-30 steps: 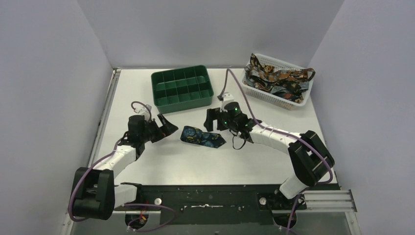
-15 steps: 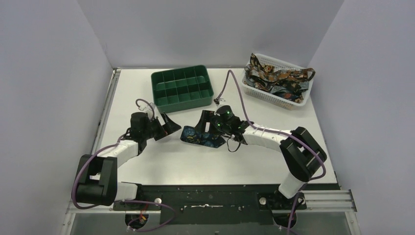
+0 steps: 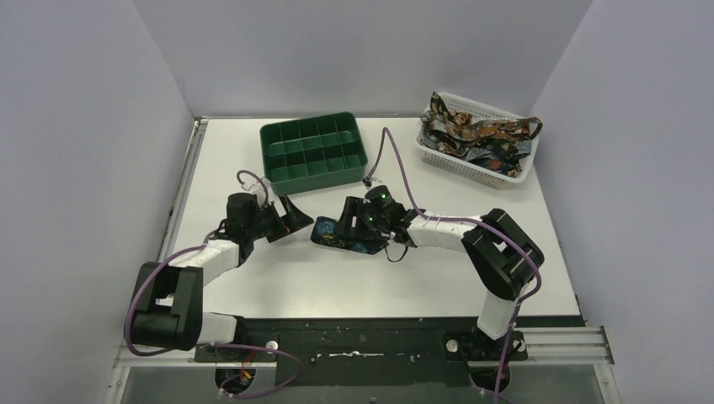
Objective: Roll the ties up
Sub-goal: Roll the tie at the center of the board.
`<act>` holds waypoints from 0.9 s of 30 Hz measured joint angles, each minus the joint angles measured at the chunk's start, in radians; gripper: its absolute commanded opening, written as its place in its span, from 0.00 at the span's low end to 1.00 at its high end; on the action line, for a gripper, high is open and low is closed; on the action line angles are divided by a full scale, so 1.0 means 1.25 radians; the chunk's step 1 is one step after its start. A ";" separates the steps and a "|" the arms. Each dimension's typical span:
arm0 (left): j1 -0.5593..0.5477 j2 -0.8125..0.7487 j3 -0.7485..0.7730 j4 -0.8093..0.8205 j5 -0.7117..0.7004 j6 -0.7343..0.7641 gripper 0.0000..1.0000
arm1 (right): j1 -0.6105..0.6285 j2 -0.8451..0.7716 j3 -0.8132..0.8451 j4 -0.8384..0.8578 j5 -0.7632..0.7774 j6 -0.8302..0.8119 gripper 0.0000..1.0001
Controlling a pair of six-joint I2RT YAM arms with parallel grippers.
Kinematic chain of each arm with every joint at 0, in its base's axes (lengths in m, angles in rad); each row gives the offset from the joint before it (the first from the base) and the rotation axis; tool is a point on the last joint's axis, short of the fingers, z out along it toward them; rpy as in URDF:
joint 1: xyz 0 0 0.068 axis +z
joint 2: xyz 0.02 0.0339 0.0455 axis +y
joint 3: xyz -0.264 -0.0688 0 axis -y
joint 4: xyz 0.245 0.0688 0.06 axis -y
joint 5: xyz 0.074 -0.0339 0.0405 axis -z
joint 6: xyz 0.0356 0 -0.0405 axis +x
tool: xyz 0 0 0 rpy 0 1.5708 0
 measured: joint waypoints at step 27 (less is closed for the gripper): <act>-0.133 0.125 0.044 0.037 0.004 0.003 0.77 | -0.002 -0.003 -0.007 -0.039 0.045 -0.046 0.54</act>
